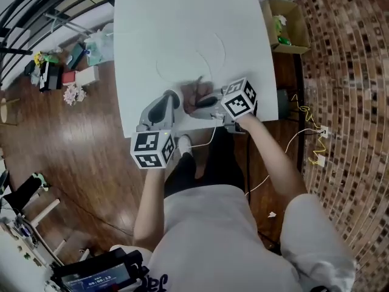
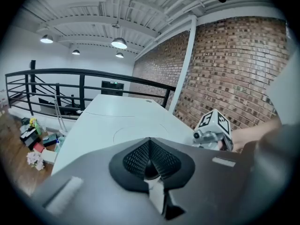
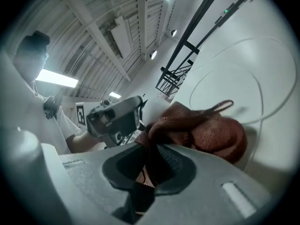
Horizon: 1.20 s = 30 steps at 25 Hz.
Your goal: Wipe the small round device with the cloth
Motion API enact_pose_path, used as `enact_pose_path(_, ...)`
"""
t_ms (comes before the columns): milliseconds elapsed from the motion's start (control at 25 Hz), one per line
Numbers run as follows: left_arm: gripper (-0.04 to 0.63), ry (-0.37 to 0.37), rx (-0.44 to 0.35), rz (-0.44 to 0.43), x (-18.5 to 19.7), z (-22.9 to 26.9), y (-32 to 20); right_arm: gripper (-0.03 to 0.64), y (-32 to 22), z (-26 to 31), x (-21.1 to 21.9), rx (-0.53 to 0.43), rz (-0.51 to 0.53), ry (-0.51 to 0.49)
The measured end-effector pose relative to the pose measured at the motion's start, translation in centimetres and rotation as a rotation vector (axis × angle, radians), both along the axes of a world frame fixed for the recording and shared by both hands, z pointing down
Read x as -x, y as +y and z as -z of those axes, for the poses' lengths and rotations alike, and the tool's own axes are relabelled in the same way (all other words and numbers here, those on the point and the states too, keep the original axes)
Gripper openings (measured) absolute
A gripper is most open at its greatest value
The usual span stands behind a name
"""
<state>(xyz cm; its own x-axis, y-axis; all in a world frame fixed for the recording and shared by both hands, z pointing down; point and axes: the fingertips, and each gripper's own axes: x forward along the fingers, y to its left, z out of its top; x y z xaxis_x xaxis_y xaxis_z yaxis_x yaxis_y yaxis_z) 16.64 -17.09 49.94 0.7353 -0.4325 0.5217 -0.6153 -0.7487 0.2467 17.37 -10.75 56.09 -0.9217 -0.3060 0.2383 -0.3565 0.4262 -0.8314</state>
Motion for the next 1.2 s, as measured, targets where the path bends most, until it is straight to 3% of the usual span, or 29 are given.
enact_pose_path(280, 0.017, -0.009, -0.024, -0.032, -0.6, 0.1, 0.1, 0.038, 4.1, -0.8, 10.3, -0.035, 0.124, 0.032)
enact_pose_path(400, 0.017, -0.012, -0.015, -0.037, -0.8, 0.0, 0.3, 0.038, 3.4, -0.6, 11.1, -0.034, 0.094, 0.032)
enact_pose_path(600, 0.017, 0.038, 0.027, -0.035, -1.0, 0.6, 0.5, 0.038, 3.3, 1.7, 6.4, -0.037, -0.026, 0.032)
enact_pose_path(720, 0.017, 0.096, -0.002, -0.014, -0.2, 2.5, 0.0, 0.038, 3.8, 4.2, 2.1, -0.085, -0.098, 0.057)
enact_pose_path(840, 0.017, 0.108, -0.036, 0.040, 1.8, 3.6, -0.5, 0.038, 2.3, 7.4, -3.1, -0.152, -0.175, 0.107)
enact_pose_path(920, 0.017, 0.107, -0.037, 0.083, 4.0, 3.4, -0.9, 0.038, -0.3, 9.5, -5.2, -0.196, -0.171, 0.164)
enact_pose_path(1040, 0.017, 0.096, -0.016, 0.108, 7.4, 1.7, -1.6, 0.038, -6.0, 11.8, -4.6, -0.241, -0.094, 0.230)
enact_pose_path(1200, 0.017, 0.113, 0.017, 0.230, 10.9, -0.5, -2.3, 0.038, -13.1, 11.5, 0.3, -0.240, 0.246, 0.325)
